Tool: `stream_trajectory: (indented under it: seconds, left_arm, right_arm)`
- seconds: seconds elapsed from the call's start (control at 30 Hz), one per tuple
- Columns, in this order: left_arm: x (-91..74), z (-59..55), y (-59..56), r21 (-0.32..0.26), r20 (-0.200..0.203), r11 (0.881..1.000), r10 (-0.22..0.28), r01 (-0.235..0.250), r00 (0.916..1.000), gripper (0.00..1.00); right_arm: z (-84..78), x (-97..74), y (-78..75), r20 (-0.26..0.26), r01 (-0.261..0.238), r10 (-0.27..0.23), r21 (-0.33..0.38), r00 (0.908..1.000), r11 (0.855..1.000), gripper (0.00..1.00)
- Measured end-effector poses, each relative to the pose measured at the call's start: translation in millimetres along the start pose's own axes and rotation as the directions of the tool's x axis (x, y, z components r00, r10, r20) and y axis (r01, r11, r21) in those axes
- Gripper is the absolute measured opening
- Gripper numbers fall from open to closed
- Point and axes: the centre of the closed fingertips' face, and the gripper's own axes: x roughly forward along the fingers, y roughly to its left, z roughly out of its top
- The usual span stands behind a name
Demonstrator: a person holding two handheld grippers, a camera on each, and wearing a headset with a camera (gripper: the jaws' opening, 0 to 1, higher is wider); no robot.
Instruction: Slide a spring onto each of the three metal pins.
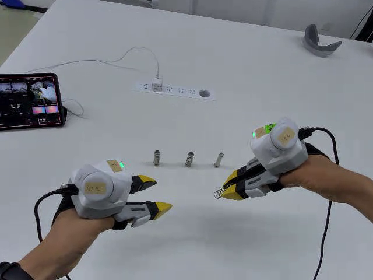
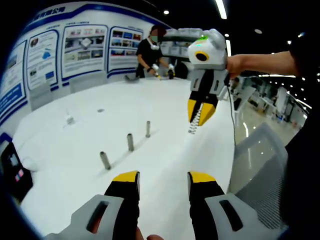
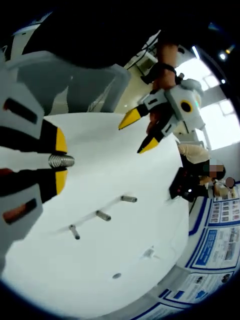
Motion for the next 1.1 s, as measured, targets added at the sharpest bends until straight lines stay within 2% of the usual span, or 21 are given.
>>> stream_trajectory:
  seconds: [0.33,0.67,0.9,1.1]
  left_arm:
    - [-7.9,-9.1,18.1,-0.054,-0.005,0.996,0.065,-0.065,0.9979,0.46]
    - [-13.6,-18.0,29.5,-0.092,-0.013,0.990,0.107,-0.108,0.9942,0.53]
    - [-17.5,-24.1,33.2,-0.115,-0.018,0.985,0.129,-0.131,0.9914,0.58]
    - [-22.8,-26.3,39.0,-0.133,-0.017,0.979,0.151,-0.152,0.9884,0.62]
  right_arm:
    - [-6.8,-0.1,-14.0,-0.019,0.019,-0.018,0.030,0.9996,0.999,0.12]
    - [-19.5,3.3,-31.7,-0.058,0.045,-0.044,0.023,0.9973,0.999,0.12]
    - [-21.6,3.7,-44.9,-0.056,0.056,-0.054,0.042,0.9970,0.998,0.12]
    - [-23.1,4.4,-60.6,-0.066,0.086,-0.083,0.045,0.9944,0.995,0.12]
